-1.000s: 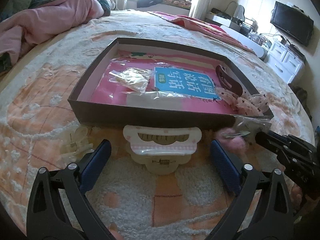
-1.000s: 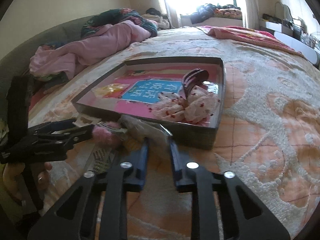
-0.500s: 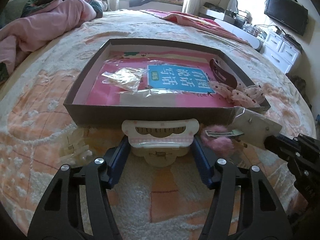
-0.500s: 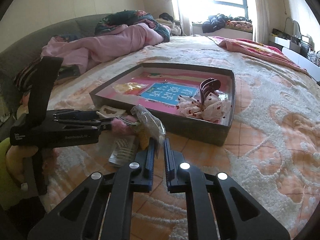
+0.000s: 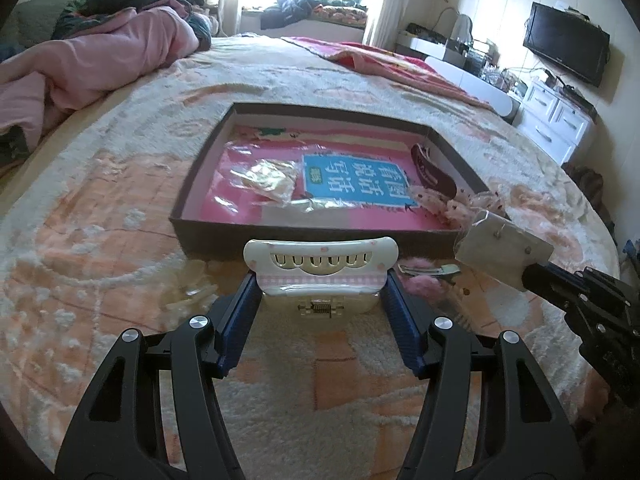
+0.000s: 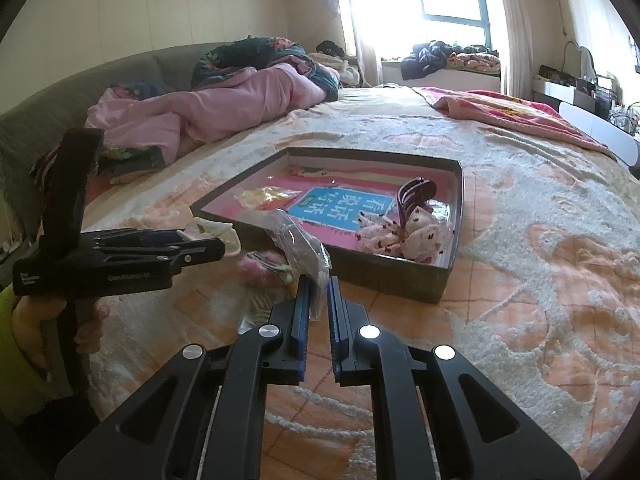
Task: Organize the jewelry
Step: 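Grasp the white claw clip with the left tool while the right tool grasps the small clear bag, then carry the claw clip into the tray and open the left tool while the right tool releases the bag there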
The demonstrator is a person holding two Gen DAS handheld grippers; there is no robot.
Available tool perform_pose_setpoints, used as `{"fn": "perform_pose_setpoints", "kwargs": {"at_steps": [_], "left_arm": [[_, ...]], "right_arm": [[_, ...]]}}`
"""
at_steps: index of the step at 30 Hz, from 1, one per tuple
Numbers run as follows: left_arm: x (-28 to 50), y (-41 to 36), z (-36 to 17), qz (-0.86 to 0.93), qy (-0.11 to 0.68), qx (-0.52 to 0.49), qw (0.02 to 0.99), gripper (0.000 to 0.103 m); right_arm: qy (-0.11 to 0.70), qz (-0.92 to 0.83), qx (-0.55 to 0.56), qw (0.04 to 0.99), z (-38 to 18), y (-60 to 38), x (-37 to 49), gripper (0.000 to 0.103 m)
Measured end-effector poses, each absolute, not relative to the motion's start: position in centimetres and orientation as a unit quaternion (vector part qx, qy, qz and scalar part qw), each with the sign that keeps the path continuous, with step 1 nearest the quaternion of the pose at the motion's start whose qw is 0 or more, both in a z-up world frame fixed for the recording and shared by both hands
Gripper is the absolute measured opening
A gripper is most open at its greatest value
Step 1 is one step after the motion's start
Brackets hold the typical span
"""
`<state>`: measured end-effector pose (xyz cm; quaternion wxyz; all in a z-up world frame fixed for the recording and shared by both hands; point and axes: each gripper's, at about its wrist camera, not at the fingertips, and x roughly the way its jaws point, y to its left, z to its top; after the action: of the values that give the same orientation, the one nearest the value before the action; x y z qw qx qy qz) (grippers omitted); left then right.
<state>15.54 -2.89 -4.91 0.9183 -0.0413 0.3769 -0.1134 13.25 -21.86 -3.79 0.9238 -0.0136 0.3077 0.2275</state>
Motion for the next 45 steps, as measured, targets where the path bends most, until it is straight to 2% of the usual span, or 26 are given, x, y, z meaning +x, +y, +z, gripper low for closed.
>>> {"fn": "perform_pose_setpoints", "kwargs": {"at_steps": [23, 45], "left_arm": [[16.9, 0.0, -2.2, -0.083, 0.34, -0.064, 0.935, 0.052], [20.2, -2.4, -2.1, -0.092, 0.333, -0.033, 0.938, 0.052]], "right_arm": [[0.282, 0.216, -0.023, 0.934, -1.7, -19.7, 16.3, 0.009], [0.264, 0.149, -0.007, 0.953, -1.1, -22.8, 20.0, 0.009]]}}
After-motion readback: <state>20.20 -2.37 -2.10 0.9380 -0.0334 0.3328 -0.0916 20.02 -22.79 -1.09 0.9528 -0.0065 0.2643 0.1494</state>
